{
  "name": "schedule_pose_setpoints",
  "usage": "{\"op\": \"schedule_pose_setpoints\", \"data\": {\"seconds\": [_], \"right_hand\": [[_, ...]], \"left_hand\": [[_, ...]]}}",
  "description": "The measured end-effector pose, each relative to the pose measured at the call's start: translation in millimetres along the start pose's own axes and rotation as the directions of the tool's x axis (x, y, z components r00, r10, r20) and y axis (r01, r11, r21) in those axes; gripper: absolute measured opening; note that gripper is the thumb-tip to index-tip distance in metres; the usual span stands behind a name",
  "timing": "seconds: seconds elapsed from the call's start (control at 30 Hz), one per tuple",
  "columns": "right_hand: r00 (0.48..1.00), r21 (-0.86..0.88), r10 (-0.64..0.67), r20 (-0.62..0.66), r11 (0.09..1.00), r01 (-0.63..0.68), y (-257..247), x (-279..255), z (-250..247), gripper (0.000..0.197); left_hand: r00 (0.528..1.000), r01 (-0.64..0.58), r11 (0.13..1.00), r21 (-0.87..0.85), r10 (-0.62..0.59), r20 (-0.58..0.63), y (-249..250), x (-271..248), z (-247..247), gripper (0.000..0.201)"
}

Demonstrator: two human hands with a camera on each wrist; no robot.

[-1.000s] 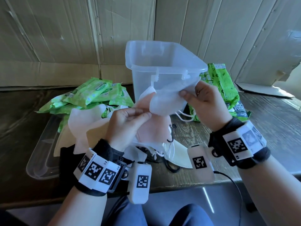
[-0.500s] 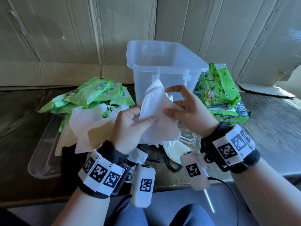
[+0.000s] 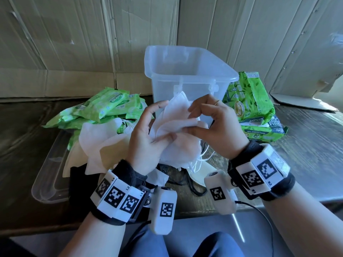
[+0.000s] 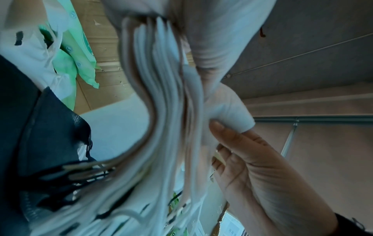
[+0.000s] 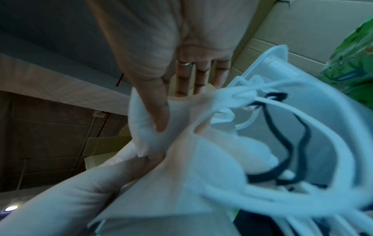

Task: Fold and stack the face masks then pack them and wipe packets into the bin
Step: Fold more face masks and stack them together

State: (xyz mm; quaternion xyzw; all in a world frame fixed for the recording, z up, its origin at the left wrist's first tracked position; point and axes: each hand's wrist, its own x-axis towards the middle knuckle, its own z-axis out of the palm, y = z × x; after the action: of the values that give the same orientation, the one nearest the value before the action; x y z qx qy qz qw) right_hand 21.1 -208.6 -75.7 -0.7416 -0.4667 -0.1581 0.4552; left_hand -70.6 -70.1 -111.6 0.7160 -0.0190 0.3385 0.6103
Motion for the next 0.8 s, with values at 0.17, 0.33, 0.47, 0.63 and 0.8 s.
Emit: {"op": "schedule_pose_setpoints", "data": {"seconds": [0.17,0.33,0.47,0.63,0.8], "right_hand": [[0.983,0.070,-0.020,0.183,0.997,0.007,-2,-6,-3,0.016],[0.966,0.007,0.132,0.224,0.991,-0.137,8,-6,-10,0.018],[0.950,-0.021,0.240,0.200,0.970,-0.241,19,-1,-21,0.015],[0.925,0.206,0.229,0.303,0.932,-0.298,7,6,-29,0.041],[0.872,-0.032,0.232,0.432,0.970,-0.242,1,14,-24,0.067]], "left_hand": [[0.997,0.043,0.999,-0.001,-0.043,0.058,3,1,0,0.038],[0.998,0.059,0.995,0.085,-0.059,-0.005,1,1,-5,0.036],[0.998,0.066,0.994,0.085,-0.064,-0.025,-1,5,-11,0.030],[0.996,0.090,0.996,-0.010,-0.090,-0.011,0,6,-10,0.008],[0.992,0.060,0.998,0.025,-0.063,0.112,5,0,-3,0.011]]}}
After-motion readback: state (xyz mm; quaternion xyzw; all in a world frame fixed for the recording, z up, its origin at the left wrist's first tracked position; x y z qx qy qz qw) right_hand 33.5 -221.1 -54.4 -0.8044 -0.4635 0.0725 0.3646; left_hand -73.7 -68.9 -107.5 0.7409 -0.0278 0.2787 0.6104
